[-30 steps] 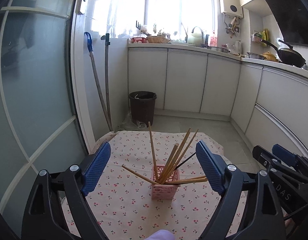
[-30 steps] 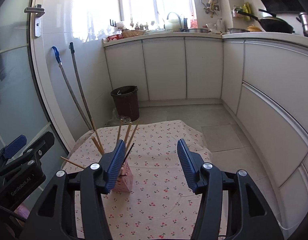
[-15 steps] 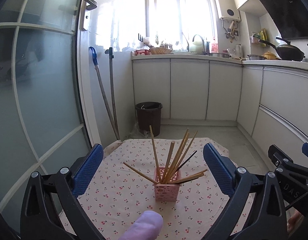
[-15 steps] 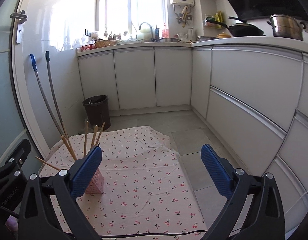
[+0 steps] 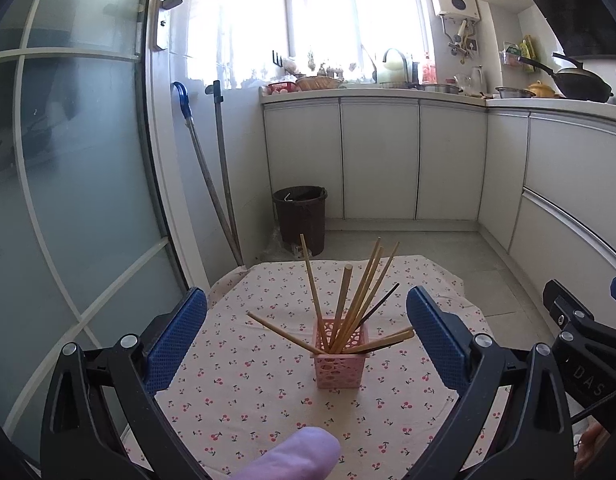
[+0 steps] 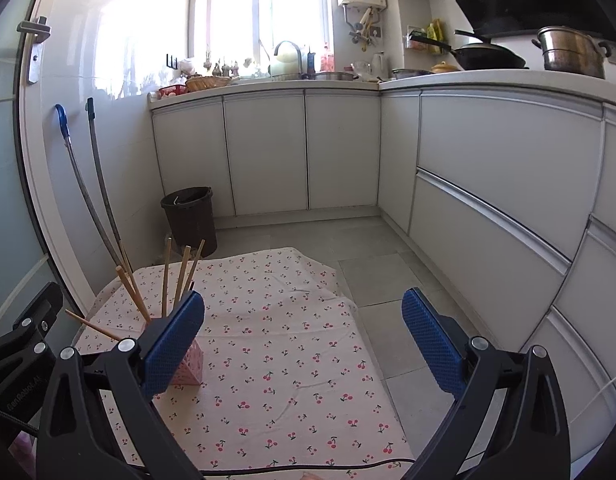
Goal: Organize utensils
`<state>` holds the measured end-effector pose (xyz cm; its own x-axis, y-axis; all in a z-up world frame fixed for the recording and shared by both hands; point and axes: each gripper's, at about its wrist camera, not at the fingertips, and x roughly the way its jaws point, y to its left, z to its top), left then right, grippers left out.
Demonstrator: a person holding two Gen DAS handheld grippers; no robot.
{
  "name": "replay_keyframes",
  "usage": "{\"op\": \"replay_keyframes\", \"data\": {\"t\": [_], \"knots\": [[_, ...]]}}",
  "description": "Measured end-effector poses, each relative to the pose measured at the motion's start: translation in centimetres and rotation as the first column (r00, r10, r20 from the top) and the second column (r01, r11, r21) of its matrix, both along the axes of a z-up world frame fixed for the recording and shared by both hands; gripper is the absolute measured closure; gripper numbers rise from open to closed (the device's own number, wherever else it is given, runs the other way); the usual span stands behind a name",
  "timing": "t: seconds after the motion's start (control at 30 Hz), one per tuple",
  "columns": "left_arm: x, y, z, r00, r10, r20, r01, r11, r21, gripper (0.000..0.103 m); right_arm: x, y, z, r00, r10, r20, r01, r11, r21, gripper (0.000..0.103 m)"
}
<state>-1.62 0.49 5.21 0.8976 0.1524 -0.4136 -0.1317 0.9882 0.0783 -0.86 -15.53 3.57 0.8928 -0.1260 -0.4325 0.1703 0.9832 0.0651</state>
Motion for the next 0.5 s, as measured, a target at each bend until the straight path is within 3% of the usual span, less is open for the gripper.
{"op": "replay_keyframes", "data": {"t": [0.5], "knots": [[0.39,-0.07,-0.31,0.999,-0.007,-0.034,0.006,1.000,-0.015,0.007,0.70,0.08,-0.72,0.999,0.012,-0.037,-0.012,1.000,0.010,0.007]]}}
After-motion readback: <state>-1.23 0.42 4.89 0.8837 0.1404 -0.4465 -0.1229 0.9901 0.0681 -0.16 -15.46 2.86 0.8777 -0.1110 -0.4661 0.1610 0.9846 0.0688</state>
